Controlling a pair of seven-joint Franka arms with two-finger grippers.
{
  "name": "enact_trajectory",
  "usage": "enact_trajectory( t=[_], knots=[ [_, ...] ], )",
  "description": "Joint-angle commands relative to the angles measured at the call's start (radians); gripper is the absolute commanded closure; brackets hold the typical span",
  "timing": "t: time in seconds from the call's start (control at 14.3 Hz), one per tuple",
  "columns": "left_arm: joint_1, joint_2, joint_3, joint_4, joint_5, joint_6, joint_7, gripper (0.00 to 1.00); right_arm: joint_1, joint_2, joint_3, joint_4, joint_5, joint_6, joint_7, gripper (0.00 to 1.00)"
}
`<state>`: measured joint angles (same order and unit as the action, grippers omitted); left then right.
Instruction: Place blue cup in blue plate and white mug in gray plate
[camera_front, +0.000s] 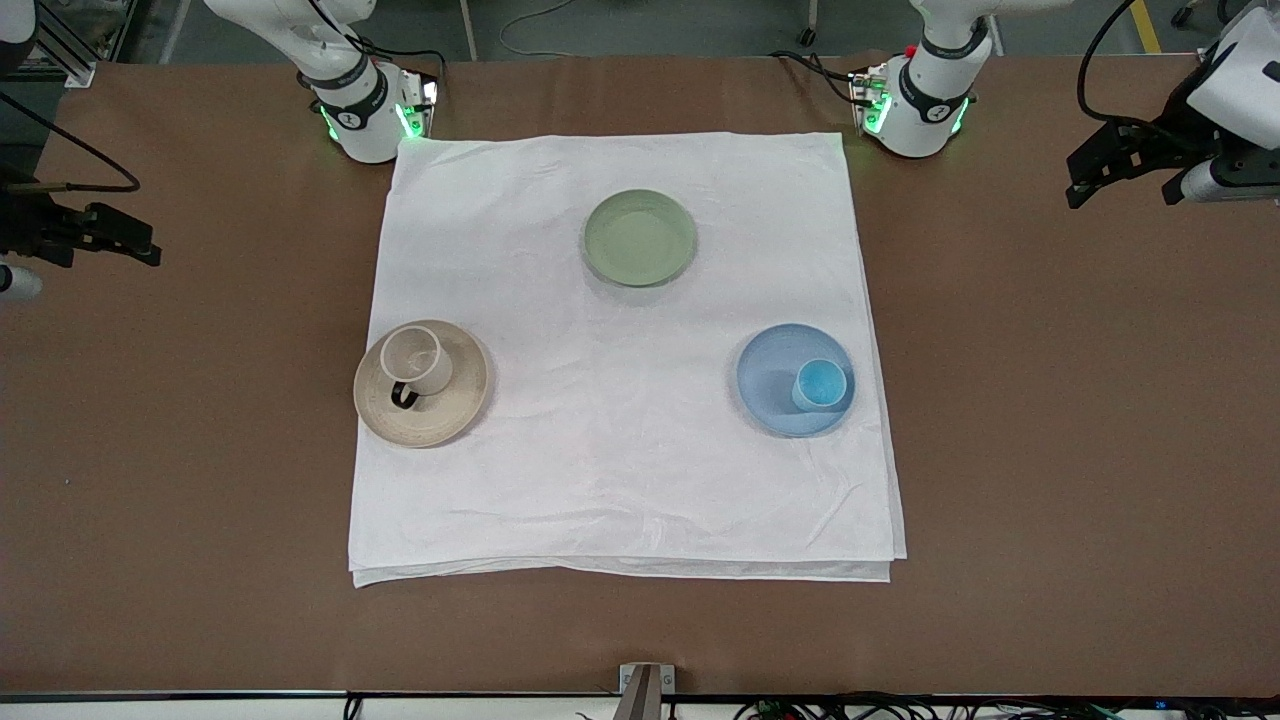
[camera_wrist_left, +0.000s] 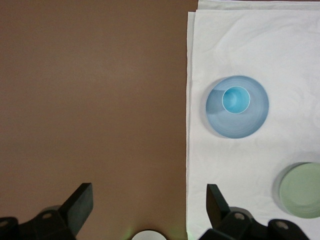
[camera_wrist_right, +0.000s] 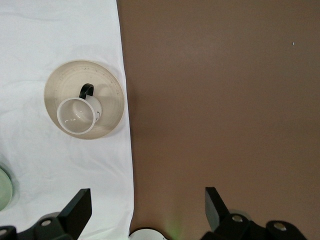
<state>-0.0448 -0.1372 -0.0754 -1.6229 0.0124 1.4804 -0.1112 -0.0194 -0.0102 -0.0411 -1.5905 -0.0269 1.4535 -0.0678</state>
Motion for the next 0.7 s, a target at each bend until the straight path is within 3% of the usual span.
enact_trajectory(
  t=[0.0, 0.63],
  knots=[
    [0.011, -0.025, 0.005, -0.019, -0.018, 0.008, 0.039, 0.00, -0.011, -0.056, -0.006, -0.043, 0.015, 0.011, 0.009, 0.00],
    [0.013, -0.009, 0.006, 0.005, -0.008, 0.006, 0.050, 0.00, -0.021, -0.077, -0.013, -0.043, 0.048, 0.033, 0.002, 0.00]
  ],
)
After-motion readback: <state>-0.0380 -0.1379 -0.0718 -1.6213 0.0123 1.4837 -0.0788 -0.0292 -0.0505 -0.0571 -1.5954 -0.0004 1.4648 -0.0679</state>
